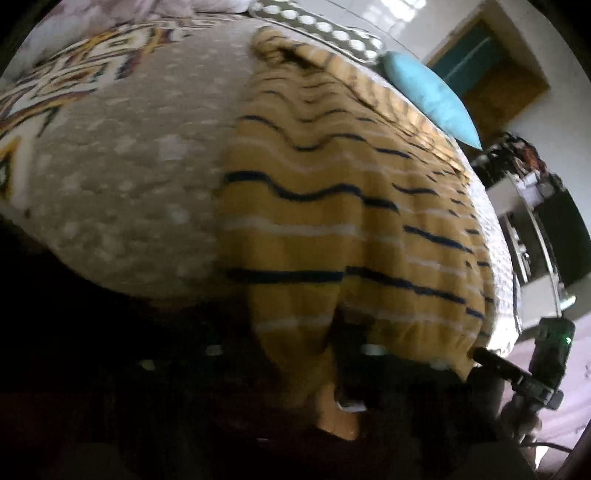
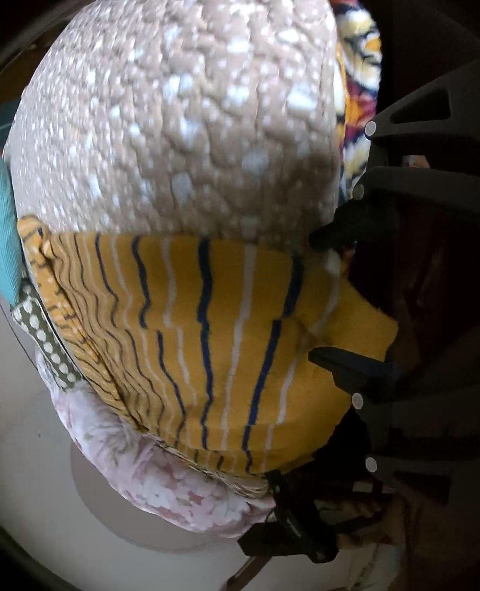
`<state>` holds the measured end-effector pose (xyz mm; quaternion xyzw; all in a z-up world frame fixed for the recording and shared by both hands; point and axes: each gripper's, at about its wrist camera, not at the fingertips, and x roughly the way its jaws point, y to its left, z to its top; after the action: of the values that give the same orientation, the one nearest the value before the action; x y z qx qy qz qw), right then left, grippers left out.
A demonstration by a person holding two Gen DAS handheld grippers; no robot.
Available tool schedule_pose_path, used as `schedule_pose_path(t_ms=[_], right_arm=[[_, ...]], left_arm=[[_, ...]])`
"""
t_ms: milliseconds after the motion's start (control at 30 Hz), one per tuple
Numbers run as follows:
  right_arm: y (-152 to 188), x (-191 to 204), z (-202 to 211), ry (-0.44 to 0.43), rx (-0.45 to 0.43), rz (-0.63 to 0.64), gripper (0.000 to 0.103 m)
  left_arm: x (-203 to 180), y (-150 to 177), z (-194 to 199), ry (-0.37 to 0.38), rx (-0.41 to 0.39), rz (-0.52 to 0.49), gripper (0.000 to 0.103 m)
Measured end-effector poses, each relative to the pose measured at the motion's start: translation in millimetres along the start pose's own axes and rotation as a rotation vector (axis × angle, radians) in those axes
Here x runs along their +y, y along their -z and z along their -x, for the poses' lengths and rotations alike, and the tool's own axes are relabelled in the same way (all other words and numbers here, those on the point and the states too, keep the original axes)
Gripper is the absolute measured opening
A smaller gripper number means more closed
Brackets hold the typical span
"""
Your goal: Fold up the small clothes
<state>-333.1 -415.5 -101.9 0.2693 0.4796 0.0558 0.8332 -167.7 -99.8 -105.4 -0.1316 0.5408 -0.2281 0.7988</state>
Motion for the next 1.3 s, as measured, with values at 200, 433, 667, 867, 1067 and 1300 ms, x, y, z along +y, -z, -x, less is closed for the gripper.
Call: schedule_pose_path(t_ms=[200,433,667,867,1067,1300], right_arm=[[6.5,10.3,1.1,-0.003,0.018,0.032,0.009],[13.2,11.4,4.7,0.015,0.042,0.071,0.008],[23.6,2.7,8.1,0.055,0.071,0.073,0.008],[20.5,-6.5,32.9,0.100,0.016,0.046,0.008],[-4.3,-11.1,56.8,0.165,-0.086,0.048,0.008],[-50.8,-16.4,54.6,0.236,-0.175,0.023,0.014]], left_arm=[[11.4,10.0,32.0,0.015,-0.068,0.046,0.008],[-1.8,12.8,48.4,-0.028,-0.093,-0.035,0.008],[14.8,16.1,64.5,-0.059,-0.100,-0.010,0.009],[27.2,10.8,89.6,-0.184,-0.181,-0.035,0.034],[23.8,-5.5,98.7,-0.238,-0.248,-0.048,0.051],[7.1,-15.6,93.4,-0.286,-0.256,-0.090,0.056]])
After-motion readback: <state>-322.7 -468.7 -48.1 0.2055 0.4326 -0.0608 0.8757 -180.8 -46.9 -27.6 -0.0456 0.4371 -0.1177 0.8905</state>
